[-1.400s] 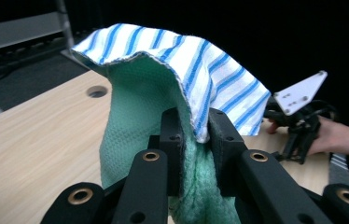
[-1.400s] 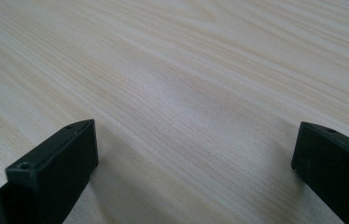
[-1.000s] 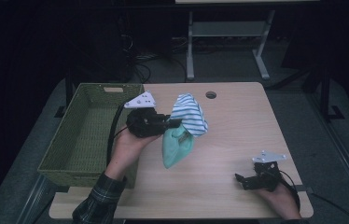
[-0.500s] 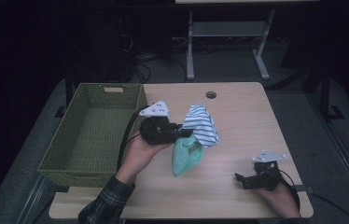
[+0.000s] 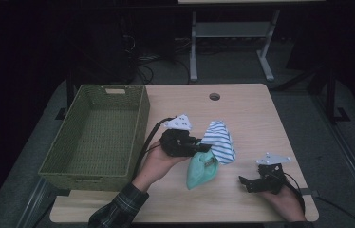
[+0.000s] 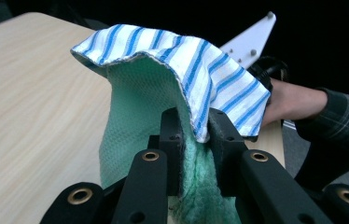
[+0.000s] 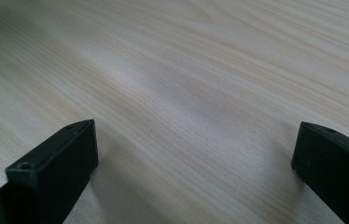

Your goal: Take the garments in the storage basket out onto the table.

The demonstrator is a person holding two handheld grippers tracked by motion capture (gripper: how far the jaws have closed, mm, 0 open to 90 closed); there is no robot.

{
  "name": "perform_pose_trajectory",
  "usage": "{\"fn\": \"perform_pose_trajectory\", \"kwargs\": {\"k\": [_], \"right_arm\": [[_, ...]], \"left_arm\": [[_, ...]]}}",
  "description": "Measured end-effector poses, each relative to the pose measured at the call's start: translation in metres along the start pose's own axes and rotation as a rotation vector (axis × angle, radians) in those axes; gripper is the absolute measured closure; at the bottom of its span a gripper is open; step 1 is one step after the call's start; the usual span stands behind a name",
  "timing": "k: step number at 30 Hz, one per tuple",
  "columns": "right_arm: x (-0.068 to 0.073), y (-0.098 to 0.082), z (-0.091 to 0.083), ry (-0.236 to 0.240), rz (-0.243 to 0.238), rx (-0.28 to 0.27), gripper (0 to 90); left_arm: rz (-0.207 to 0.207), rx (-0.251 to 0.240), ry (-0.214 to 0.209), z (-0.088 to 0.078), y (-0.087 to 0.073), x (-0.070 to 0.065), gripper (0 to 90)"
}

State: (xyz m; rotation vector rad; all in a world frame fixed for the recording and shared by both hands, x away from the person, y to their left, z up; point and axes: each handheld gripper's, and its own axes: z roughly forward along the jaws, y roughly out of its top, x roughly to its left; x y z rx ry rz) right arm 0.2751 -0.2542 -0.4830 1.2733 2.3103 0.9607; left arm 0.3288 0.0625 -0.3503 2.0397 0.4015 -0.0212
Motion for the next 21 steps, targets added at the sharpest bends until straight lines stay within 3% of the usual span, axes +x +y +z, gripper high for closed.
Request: {"fn": "perform_pose_trajectory", "kwargs": {"k": [9,16,21], "right_arm": [[0.000,0.000,0.000,0.000,-0.005,-0.003,0.1],[0.000,0.000,0.000,0.000,-0.006,-0.003,0.1],[0.000,0.000,0.000,-0.001,-0.008,-0.003,0.1]], "left_arm": [[0.021,0.018,-0.056,0.021,-0.006,-0.004,76.9],[0.020,0.037,-0.059,0.033,-0.016,0.003,76.8],[-0.007,0.069,-0.050,0.042,-0.026,0.013,76.3]]}}
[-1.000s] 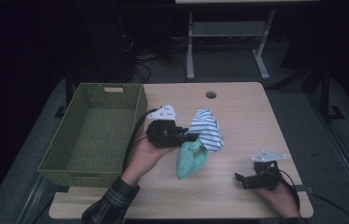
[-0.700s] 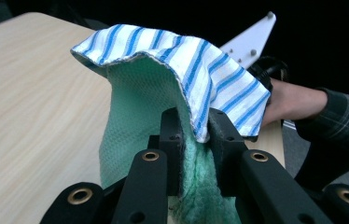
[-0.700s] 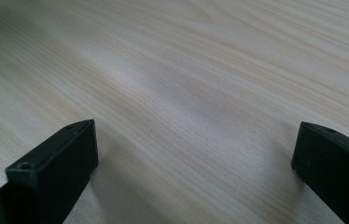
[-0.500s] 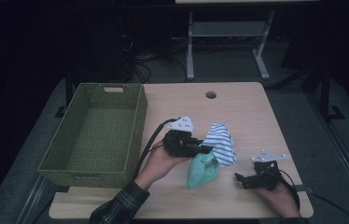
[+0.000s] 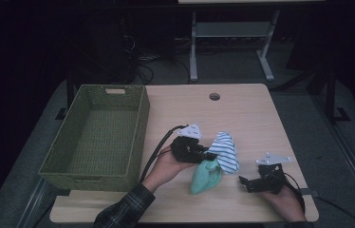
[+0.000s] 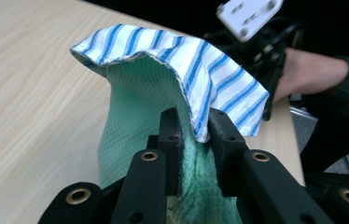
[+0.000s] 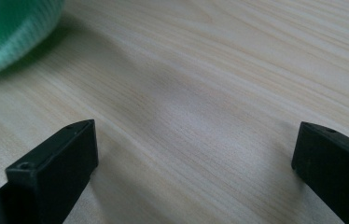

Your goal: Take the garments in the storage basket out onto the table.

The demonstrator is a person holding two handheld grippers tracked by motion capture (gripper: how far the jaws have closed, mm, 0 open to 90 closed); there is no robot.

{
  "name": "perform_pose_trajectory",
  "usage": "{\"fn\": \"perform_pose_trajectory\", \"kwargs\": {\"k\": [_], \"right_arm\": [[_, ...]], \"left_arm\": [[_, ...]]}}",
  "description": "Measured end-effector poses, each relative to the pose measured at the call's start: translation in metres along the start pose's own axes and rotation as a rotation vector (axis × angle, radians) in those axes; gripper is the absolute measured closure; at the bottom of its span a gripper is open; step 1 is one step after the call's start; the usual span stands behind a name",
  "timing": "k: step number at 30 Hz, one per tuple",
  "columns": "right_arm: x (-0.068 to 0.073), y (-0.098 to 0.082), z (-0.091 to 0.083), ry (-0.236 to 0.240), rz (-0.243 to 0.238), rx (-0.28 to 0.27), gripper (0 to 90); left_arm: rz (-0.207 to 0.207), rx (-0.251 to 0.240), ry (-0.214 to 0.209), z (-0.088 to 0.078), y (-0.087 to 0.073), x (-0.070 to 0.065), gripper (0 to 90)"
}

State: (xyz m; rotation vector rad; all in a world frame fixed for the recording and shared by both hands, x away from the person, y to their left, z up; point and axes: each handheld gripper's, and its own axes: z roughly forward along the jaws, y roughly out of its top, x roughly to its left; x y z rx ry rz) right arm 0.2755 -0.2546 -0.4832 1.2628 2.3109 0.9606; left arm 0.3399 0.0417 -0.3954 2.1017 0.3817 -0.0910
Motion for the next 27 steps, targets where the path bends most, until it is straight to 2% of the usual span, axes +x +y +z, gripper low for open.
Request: {"fn": "perform_pose_trajectory", "kwargs": {"k": [5,14,26,27], "right_arm": [[0.000,0.000,0.000,0.000,0.001,0.000,0.1],[0.000,0.000,0.000,0.001,-0.001,0.000,0.1],[0.000,0.000,0.000,0.000,0.001,0.001,0.1],[0.000,0.000,0.000,0.000,0.000,0.001,0.1]], "left_arm": [[-0.021,0.005,0.002,0.007,-0.009,0.008,76.1],[-0.053,0.042,0.021,0.015,-0.024,0.023,74.3],[-0.081,0.094,0.095,0.018,-0.041,0.042,70.3],[-0.094,0.089,0.100,0.018,-0.042,0.042,69.9]]}}
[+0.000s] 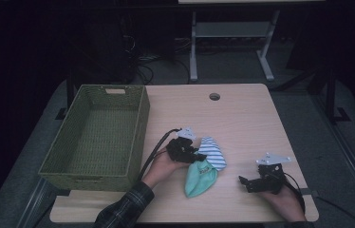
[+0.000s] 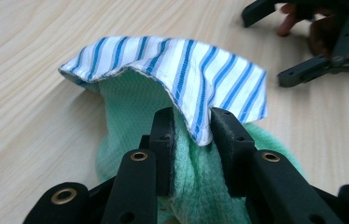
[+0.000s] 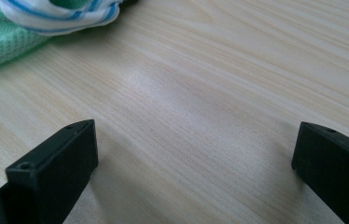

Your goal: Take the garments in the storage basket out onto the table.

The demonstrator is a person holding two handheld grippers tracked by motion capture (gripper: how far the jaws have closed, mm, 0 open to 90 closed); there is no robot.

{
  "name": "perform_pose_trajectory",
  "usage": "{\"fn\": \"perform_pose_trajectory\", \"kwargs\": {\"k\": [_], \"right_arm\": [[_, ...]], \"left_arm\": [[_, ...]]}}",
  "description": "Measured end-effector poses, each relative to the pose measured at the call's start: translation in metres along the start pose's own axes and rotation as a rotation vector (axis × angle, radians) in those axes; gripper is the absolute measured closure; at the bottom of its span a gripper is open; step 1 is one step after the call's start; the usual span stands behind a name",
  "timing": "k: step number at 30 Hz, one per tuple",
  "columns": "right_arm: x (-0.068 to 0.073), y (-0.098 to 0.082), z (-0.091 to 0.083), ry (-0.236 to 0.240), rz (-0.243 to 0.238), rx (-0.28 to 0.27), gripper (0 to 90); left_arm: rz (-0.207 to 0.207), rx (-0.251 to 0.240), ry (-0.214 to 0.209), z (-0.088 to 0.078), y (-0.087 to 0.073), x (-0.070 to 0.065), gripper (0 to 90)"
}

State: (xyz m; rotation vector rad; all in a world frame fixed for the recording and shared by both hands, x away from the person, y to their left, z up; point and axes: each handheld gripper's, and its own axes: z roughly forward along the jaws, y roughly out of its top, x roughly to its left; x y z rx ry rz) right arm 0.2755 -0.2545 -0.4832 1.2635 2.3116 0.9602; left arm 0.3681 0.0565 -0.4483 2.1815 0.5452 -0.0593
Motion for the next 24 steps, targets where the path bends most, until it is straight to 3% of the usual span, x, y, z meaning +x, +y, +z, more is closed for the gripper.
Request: {"fn": "perform_pose_trajectory", "kwargs": {"k": [6,10,15,17,19,24], "right_arm": [[0.000,0.000,0.000,0.000,0.000,0.000,0.1],[0.000,0.000,0.000,0.000,0.000,0.000,0.1],[0.000,0.000,0.000,0.000,0.000,0.000,0.1],[0.000,0.000,0.000,-0.001,0.000,0.000,0.1],[0.000,0.000,0.000,-0.001,-0.001,-0.001,0.1],[0.000,0.000,0.000,-0.001,0.000,-0.001,0.1]], "left_arm": [[-0.005,0.030,0.038,0.001,-0.003,0.004,56.7],[-0.003,0.006,0.070,-0.008,0.001,0.002,42.8],[0.020,-0.043,0.111,-0.030,0.008,-0.005,36.8],[0.026,-0.080,0.130,-0.038,0.012,-0.009,36.8],[0.042,-0.099,0.124,-0.045,0.016,-0.016,39.0],[0.105,-0.101,0.097,-0.045,0.026,-0.038,51.9]]}}
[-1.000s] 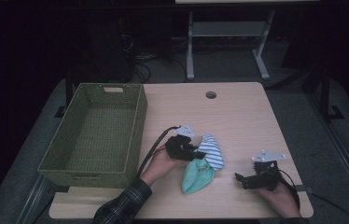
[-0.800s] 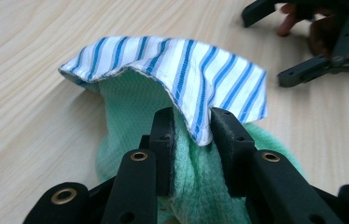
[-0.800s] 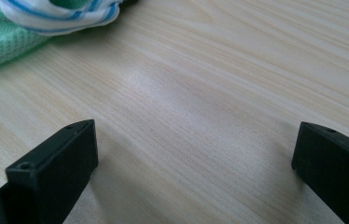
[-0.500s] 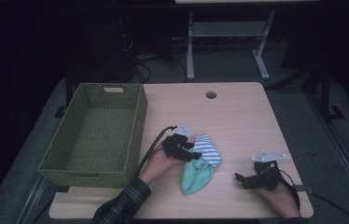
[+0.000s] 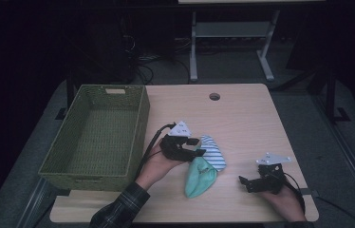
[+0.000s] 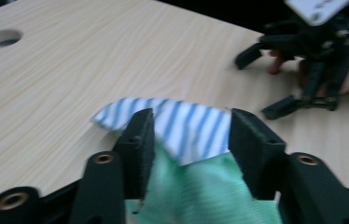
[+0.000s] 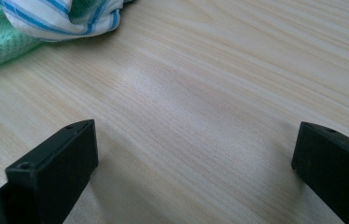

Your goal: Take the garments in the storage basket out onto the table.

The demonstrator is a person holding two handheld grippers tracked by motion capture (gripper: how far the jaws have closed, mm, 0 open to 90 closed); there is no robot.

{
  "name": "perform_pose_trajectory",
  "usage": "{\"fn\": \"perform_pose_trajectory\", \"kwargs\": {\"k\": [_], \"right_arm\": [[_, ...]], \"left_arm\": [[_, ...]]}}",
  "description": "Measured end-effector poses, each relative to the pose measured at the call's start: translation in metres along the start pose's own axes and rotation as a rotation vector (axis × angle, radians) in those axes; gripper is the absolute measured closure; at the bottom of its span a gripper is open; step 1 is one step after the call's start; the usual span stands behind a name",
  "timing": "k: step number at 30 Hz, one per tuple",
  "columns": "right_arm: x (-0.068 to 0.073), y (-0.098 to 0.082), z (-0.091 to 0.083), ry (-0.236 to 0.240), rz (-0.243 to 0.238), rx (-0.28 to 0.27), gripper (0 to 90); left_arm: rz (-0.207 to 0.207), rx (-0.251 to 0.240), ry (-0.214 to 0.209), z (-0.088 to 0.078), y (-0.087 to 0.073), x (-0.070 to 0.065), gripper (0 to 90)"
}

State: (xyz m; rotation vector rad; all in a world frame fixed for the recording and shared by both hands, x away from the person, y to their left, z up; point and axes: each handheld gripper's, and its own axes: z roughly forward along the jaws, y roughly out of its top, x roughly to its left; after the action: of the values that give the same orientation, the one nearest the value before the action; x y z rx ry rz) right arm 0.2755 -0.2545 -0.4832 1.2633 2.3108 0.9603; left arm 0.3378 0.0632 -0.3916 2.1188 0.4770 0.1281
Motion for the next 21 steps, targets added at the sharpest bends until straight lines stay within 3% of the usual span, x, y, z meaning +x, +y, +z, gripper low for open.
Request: {"fn": "perform_pose_trajectory", "kwargs": {"k": [6,15,19,21], "right_arm": [[0.000,0.000,0.000,0.000,0.001,0.000,0.1],[0.000,0.000,0.000,0.000,0.000,0.000,0.1],[0.000,0.000,0.000,0.000,0.000,0.000,0.1],[0.000,0.000,0.000,0.001,0.000,0.001,0.1]], "left_arm": [[0.055,0.053,-0.008,0.018,0.006,-0.020,55.1],[0.070,0.098,-0.029,0.047,0.010,-0.031,50.6],[0.081,0.141,-0.041,0.060,0.009,-0.033,48.8],[0.107,0.187,-0.034,0.067,0.007,-0.032,48.1]]}}
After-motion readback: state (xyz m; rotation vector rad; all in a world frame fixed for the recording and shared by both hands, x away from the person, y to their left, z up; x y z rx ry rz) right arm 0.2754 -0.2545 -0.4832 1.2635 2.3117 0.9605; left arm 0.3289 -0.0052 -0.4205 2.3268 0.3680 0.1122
